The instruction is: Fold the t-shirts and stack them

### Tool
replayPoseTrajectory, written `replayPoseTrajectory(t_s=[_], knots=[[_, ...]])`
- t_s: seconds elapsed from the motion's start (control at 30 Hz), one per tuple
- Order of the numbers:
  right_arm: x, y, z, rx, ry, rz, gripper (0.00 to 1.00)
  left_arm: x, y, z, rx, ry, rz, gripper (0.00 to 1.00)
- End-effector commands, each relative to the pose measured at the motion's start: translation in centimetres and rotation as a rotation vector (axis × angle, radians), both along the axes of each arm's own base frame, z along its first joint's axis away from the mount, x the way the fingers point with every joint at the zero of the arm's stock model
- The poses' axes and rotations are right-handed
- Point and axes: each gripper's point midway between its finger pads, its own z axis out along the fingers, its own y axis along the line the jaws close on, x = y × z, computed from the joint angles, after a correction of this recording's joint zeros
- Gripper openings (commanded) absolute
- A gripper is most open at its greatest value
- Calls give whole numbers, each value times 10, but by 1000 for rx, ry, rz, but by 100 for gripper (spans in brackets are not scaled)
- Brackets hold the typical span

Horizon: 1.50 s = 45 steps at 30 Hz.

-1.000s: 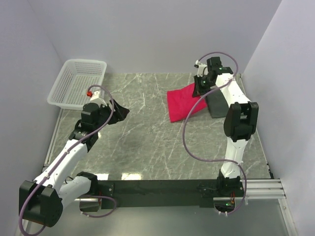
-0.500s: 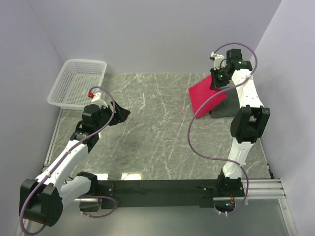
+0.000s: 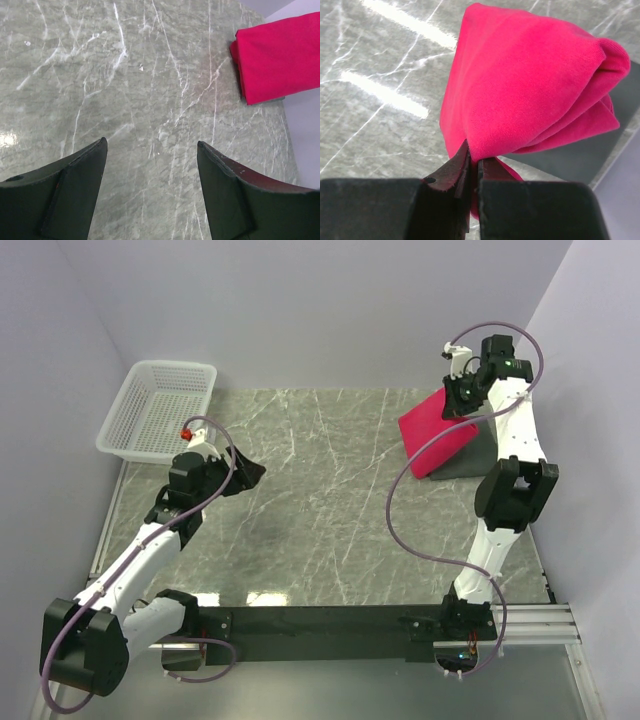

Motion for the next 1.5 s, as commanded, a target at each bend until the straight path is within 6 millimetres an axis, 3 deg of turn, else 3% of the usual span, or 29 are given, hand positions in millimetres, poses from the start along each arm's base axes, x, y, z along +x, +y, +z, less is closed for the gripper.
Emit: replayPoseTrajectory(t_s=[0.0,0.17,0.6,1.2,1.47], knots=[[0,6,32,51,-79,49,0,2,-4,6,-25,-31,-17,77],[-1,-1,43,42,-107,33,0,3,-5,5,-25,-26,-20,78],[-1,-23,43,27,-108,22,0,3,-5,2,-26,-19,-24,78],[22,-74,-30,-36,-7,-25,0,2,-6,-1,-24,3,-27,77],[27,-83,-54,-11,20,-37,2,5,-8,-2,-24,11,-31,77]])
